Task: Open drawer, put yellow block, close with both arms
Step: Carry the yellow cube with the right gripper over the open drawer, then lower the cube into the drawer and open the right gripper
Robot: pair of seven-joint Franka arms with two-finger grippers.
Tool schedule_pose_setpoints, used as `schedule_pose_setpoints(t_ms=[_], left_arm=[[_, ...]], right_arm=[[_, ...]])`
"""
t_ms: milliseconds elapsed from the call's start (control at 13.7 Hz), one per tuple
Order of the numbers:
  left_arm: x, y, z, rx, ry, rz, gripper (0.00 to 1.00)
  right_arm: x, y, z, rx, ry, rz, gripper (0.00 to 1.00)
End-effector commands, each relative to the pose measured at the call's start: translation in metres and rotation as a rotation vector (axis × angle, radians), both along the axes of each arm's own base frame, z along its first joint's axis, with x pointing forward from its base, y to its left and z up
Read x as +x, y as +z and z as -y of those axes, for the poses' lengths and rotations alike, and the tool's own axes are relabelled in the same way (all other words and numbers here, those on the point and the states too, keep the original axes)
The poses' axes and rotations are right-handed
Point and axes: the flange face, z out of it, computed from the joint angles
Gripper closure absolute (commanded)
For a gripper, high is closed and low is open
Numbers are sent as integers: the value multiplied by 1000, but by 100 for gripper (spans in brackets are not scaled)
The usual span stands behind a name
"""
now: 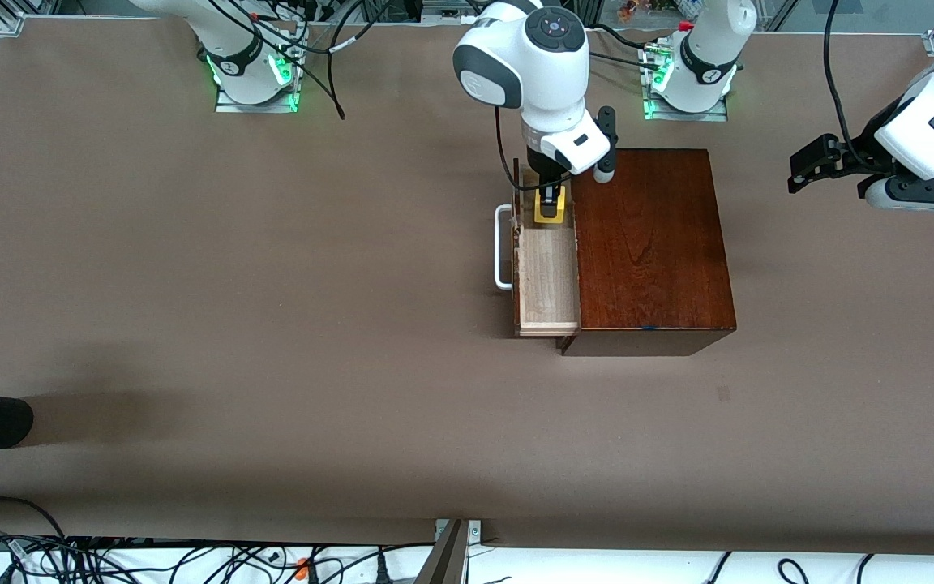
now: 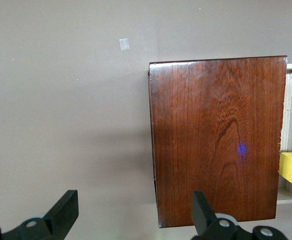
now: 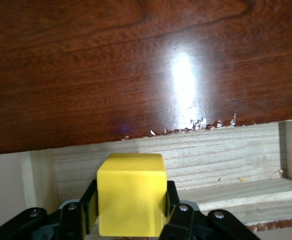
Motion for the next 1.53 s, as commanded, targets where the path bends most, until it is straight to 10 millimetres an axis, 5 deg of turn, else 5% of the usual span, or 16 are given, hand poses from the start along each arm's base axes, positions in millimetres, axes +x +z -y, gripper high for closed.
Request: schedule_pose_setpoints(t_ms=[0,1460], left_arm=[[3,6,-2,-6,-17,-4,0],[3,6,-2,-7,-17,-5,0]], right_arm=[[1,-16,-7,1,0,0,61],[8,-52,12,-91,98,-19,60]])
